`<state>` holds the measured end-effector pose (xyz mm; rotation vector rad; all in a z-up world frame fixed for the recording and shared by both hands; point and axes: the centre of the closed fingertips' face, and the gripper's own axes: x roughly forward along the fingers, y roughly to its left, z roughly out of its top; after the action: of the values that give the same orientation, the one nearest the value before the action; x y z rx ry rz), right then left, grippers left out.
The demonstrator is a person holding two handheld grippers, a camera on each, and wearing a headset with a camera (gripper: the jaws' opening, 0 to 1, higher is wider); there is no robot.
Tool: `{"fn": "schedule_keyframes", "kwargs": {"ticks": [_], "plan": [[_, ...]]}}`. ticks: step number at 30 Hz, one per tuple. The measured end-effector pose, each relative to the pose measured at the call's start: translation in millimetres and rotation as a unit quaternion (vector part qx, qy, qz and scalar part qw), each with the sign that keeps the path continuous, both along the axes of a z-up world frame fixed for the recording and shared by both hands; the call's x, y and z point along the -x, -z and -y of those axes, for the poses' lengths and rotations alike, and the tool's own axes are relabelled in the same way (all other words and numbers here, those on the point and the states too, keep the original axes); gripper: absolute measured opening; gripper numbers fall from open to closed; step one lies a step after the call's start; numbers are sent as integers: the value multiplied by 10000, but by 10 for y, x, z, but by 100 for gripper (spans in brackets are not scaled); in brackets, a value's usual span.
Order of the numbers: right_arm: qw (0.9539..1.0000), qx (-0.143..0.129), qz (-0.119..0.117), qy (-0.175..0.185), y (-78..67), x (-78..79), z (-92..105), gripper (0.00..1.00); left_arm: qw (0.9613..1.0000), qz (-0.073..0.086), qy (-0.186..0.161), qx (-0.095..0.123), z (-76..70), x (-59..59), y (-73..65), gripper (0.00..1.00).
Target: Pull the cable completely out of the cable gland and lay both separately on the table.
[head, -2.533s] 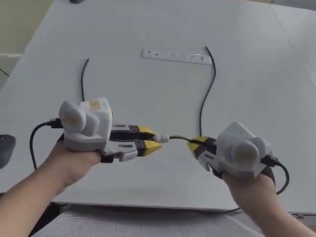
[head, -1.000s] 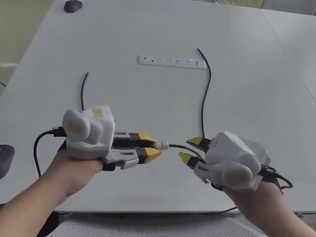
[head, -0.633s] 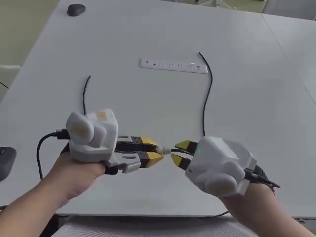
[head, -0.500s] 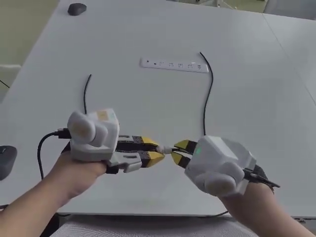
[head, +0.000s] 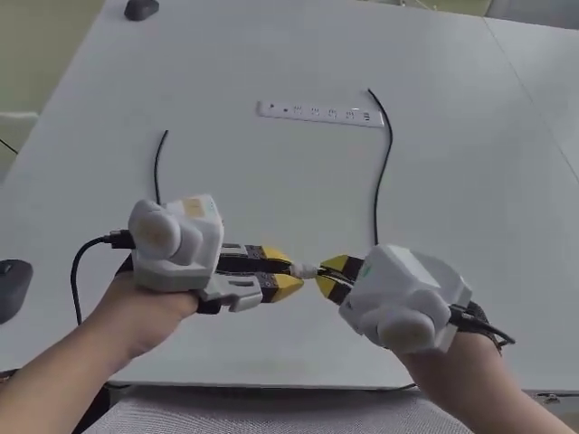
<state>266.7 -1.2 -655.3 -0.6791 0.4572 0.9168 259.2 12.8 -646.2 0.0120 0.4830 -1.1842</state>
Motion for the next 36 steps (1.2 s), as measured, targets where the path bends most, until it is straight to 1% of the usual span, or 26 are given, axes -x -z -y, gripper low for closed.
{"fn": "schedule_keyframes", "kwargs": {"ticks": [6, 9, 12, 15, 18, 21, 25, 28, 29, 31, 33, 36], "plan": [[9999, -94, -46, 67, 6, -14, -1, 1, 10000, 38, -7, -13, -2, -8, 0, 15], [9996, -199, -142, 148, 19, -30, 0, 1, 10000, 47, -15, -35, -5, -13, 4, 14], [9993, -248, -167, 210, 32, -45, 9, 1, 10000, 66, -24, -54, -9, -18, 7, 14], [9985, -383, -276, 293, 61, -56, 16, 1, 9999, 64, -27, -86, -13, -22, 22, 14], [9985, -329, -280, 323, 102, -67, 39, 0, 9999, 71, -31, -129, -18, -24, 38, 14], [9974, -403, -368, 464, 128, -101, 91, 0, 9999, 45, -61, -114, -40, -37, 37, 14], [9968, -380, -408, 574, 186, -135, 175, 0, 9999, 38, -80, -101, -54, -53, 31, 14], [9935, -509, -568, 844, 240, -171, 280, 0, 9999, 23, -99, -66, -51, -55, 23, 14], [9931, -518, -585, 870, 249, -175, 294, 0, 9999, 19, -100, -60, -48, -54, 21, 14], [9910, -572, -666, 1012, 301, -197, 358, 0, 9999, 10, -90, -48, -30, -43, 19, 14], [9899, -592, -707, 1079, 335, -204, 389, 0, 10000, 0, -75, -49, -13, -32, 21, 14], [9869, -674, -788, 1234, 379, -212, 429, 0, 10000, -13, -62, -41, 3, -24, 24, 14]]}}
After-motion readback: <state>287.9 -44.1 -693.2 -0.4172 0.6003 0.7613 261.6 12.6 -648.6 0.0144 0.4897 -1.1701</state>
